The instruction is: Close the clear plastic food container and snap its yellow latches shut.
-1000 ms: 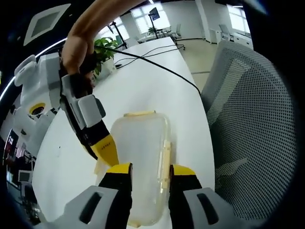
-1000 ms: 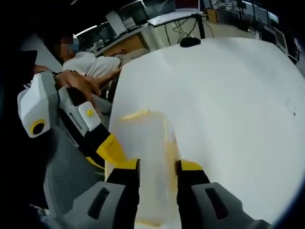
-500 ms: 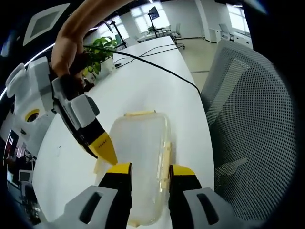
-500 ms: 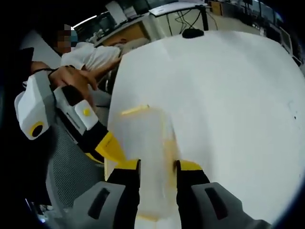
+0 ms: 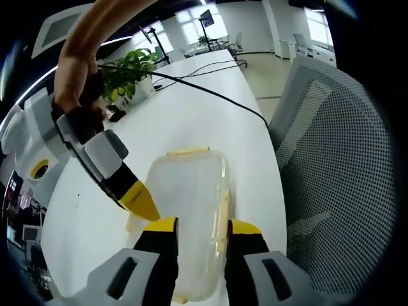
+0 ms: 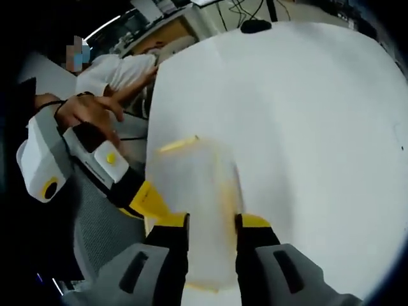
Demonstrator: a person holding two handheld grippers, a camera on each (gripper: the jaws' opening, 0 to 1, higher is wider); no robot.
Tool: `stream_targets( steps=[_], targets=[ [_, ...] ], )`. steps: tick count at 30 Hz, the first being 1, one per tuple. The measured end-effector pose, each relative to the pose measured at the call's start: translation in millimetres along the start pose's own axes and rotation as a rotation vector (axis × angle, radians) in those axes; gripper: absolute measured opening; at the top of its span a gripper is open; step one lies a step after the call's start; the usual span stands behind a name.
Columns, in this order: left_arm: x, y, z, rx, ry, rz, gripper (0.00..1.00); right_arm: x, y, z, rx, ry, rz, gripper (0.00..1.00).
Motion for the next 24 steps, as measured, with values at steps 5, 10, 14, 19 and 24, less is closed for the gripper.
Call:
stream_targets(
  steps=[5,10,14,19,24],
  targets=[
    [-0.6,-0.8,1.4,0.007,0.000,0.002,0.22,-0.2,-1.1,-2.0,-0.011,-0.027,-0.008,0.26],
    [-1.1,-0.7,1.4,0.010,-0.004,0.007,0.23,-1.0,0.1,-1.0,-0.014,-0.037,-0.018,0.27],
    [-2.1,-0.5,2.3,0.011,-0.008,0.008,0.23,-2.0,1.1,-0.3,-0.028,-0.036,-0.029,0.27],
    [-2.5,0.0,3.4,-0.015,-0.020,0.012,0.24,-2.8,2.6,-0.5,-0.038,-0.045,-0.039,0.27],
    [-3.0,-0.4,4.0,-0.034,-0.030,0.014,0.25,-4.2,4.8,-1.1,-0.063,-0.055,-0.052,0.27]
  ],
)
Point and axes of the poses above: the point that each gripper's makers call its tool centre point, and the gripper's own axes: x roughly forward along the fingers, y roughly to its left, z roughly out of its top, the point moved 3 cm from there along -x, roughly backward along the fingers
